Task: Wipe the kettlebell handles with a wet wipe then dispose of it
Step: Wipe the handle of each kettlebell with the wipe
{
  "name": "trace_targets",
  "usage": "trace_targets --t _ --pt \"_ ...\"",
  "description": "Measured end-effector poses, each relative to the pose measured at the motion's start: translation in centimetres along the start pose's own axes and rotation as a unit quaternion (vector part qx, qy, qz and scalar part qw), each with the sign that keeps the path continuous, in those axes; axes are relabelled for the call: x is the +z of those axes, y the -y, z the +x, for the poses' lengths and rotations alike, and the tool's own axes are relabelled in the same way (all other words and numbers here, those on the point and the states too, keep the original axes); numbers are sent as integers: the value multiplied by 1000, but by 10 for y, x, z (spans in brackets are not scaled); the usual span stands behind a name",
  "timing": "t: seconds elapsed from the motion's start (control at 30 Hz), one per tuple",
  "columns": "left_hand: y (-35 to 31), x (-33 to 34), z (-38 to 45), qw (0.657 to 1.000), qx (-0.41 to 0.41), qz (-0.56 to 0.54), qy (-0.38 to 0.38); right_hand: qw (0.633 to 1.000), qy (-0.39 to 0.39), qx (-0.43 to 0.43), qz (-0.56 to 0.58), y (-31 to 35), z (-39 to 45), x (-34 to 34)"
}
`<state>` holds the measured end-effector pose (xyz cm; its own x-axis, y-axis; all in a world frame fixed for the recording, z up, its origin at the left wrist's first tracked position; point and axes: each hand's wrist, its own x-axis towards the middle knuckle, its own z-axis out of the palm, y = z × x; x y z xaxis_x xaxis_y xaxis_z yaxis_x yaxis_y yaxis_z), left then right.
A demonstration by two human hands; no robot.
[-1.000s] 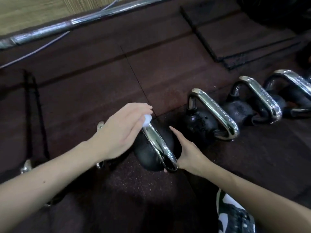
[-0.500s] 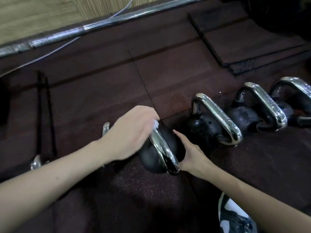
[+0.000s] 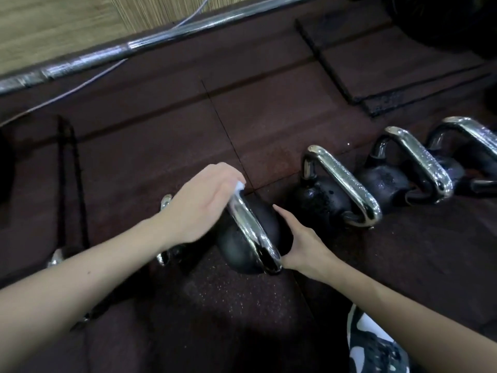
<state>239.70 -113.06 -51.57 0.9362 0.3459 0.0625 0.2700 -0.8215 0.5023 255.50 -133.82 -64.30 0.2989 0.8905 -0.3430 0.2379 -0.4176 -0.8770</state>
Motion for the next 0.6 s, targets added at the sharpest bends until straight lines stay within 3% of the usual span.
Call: trace_targets --t 0.07,0.1,0.2,0.3,0.4,0.47,0.53,0.6 --pt "0 -1 1 997 -68 -22 -20 1000 1 4 1 1 0 0" --pt "-7 -1 1 998 -55 -5 -31 1000 0 5 -3 1 0 0" --pt "-45 5 -6 987 95 128 12 1000 -8 6 -22 3 0 -1" --pt "-59 30 -33 920 288 242 106 999 -4 6 -40 3 0 -2" --pt "-34 40 -45 877 384 274 92 999 0 8 -35 3 1 -2" --pt "-21 32 -30 914 336 209 89 1000 -6 3 -26 4 1 -2" --pt "-11 15 -16 965 224 127 46 1000 -8 -2 -24 3 1 -1" --pt "-1 4 -10 995 94 33 -2 1000 -8 -4 -17 1 1 0"
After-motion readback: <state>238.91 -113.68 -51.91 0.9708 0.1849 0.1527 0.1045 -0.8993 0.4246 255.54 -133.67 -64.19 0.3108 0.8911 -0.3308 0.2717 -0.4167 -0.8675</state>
